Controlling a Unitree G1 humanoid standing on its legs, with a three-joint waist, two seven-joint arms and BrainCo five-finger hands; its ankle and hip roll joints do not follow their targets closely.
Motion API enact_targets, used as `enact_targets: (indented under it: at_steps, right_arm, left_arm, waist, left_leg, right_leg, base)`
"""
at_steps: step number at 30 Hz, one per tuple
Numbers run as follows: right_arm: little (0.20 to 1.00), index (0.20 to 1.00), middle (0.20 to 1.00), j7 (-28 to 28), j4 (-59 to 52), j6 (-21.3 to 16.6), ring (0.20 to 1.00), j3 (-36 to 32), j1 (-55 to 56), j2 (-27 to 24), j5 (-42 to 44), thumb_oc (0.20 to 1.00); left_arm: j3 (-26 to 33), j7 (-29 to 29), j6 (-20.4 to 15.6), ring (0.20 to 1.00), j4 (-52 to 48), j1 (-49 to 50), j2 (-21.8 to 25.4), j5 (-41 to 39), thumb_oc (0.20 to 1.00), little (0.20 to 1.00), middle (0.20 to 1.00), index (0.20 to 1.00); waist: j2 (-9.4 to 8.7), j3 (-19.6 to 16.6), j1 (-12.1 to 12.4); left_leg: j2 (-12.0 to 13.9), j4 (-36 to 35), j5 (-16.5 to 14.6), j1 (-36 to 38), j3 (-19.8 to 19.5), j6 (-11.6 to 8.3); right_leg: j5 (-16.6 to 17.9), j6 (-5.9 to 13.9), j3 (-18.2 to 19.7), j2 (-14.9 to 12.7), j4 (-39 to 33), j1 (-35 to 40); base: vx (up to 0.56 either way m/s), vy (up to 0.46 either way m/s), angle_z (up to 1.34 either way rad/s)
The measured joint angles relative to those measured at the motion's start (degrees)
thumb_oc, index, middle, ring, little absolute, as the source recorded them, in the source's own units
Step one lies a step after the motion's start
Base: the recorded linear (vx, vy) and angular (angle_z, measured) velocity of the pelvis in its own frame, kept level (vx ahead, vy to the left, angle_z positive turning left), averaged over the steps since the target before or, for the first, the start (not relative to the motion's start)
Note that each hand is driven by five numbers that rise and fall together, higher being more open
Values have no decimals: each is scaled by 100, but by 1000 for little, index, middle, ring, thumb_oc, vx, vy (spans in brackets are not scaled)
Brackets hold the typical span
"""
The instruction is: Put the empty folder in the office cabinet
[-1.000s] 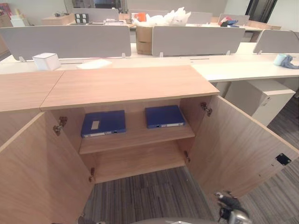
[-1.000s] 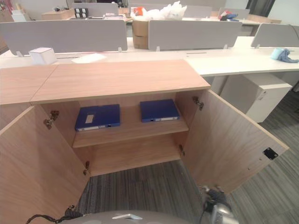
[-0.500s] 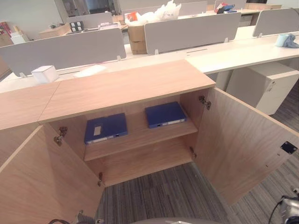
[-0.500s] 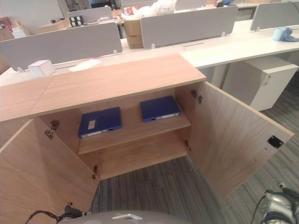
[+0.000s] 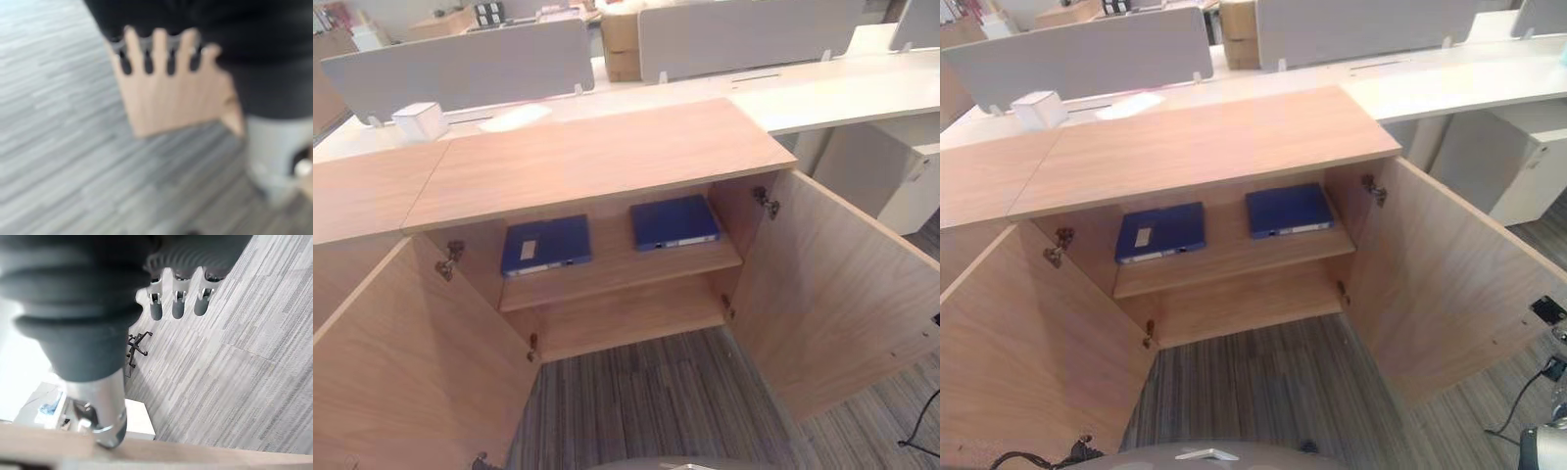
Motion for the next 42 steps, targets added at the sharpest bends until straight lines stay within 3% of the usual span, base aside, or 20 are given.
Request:
enact_targets:
  at_steps: [4,7,12,17,29,30,31,32,34,35,36,39,42]
  right_arm:
    - [1000,1000,1000,178,11,51,1000,84,0,2,0,1000]
    - [1000,1000,1000,745,12,161,1000,939,-150,92,-23,1000]
    - [1000,1000,1000,830,15,242,1000,890,-237,289,-24,1000]
    - [1000,1000,1000,889,-13,261,1000,917,-195,474,-27,1000]
    - [1000,1000,1000,909,-46,262,1000,918,-182,499,-29,1000]
    - [1000,1000,1000,601,-1115,539,1000,997,355,551,149,1000]
    - [1000,1000,1000,601,-1115,539,1000,997,355,551,149,1000]
    - [1000,1000,1000,677,-2402,581,1000,1374,1096,510,229,1000]
    - [1000,1000,1000,885,-3950,660,1000,1991,1805,303,274,1000]
    - [1000,1000,1000,1556,-4666,630,1000,2603,2042,125,369,1000]
    - [1000,1000,1000,1556,-4666,630,1000,2603,2042,125,369,1000]
    - [1000,1000,1000,2386,-5679,632,1000,3466,1995,258,432,1000]
    - [1000,1000,1000,2691,-6358,588,1000,3784,1786,895,508,1000]
  left_arm:
    - [0,-19,-8,1000,0,47,-4,0,1000,1000,1000,1000]
    - [-64,-135,-33,1000,-56,36,-60,1,1000,1000,1000,1000]
    - [-62,-190,-20,1000,-36,23,-55,0,1000,1000,1000,1000]
    - [-53,-228,-25,1000,-38,55,-46,2,1000,1000,1000,1000]
    - [-49,-227,-27,1000,-49,22,-43,4,1000,1000,1000,1000]
    - [19,-224,-16,1000,-111,90,-37,3,1000,1000,1000,1000]
    - [19,-224,-16,1000,-111,90,-37,3,1000,1000,1000,1000]
    - [43,-257,-5,1000,-121,160,-48,9,1000,1000,1000,1000]
    - [91,-320,10,1000,-208,241,-52,21,1000,1000,1000,1000]
    - [221,-382,-73,1000,-297,131,-27,155,1000,1000,1000,1000]
    - [221,-382,-73,1000,-297,131,-27,155,1000,1000,1000,1000]
    - [214,-420,-204,1000,-385,-137,-95,326,1000,1000,1000,1000]
    - [225,-415,-194,1000,-331,-107,-163,455,1000,1000,1000,1000]
  waist:
    - [1,0,-19]
    - [-23,0,66]
    - [-69,13,190]
    - [-170,67,130]
    - [-160,42,123]
    - [-179,40,93]
    - [-179,40,93]
    - [-169,31,-26]
    - [-207,26,-287]
    - [-288,-9,-403]
    - [-288,-9,-403]
    - [-307,-30,-280]
    - [-249,-112,-16]
  left_leg:
    - [6,-1,0,2,0,0]
    - [30,-2,-18,-4,-18,-45]
    - [31,-1,-14,-32,-73,-47]
    - [26,1,14,-23,-78,-27]
    - [29,-1,13,-6,-74,-26]
    - [31,6,30,-11,-62,1]
    - [31,6,30,-11,-62,1]
    - [60,7,38,-18,13,8]
    - [104,-6,37,17,94,0]
    - [161,-6,5,55,150,-52]
    - [161,-6,5,55,150,-52]
    - [219,-6,20,26,97,-131]
    - [234,-4,50,-32,13,-177]
  right_leg:
    - [-3,-3,-2,6,-3,3]
    - [-3,-2,-42,25,-5,11]
    - [-8,-8,-106,25,-2,11]
    - [-12,-14,-106,21,0,18]
    - [-13,-18,-101,23,-1,34]
    - [-12,-18,-97,30,11,9]
    - [-12,-18,-97,30,11,9]
    - [27,-57,-39,58,1,-47]
    - [52,-80,26,99,-6,-41]
    - [79,-97,44,148,-8,-35]
    - [79,-97,44,148,-8,-35]
    - [64,-141,26,195,-10,-51]
    - [60,-146,-12,211,-10,-154]
  base:
    - [0,0,0]
    - [-6,-37,4]
    - [-8,-8,8]
    - [0,0,0]
    - [-7,2,0]
    - [-41,17,-2]
    - [-16,14,-21]
    - [-4,11,-30]
    - [-2,16,-39]
    - [2,10,-28]
    - [3,5,-19]
    - [4,5,8]
    - [15,7,15]
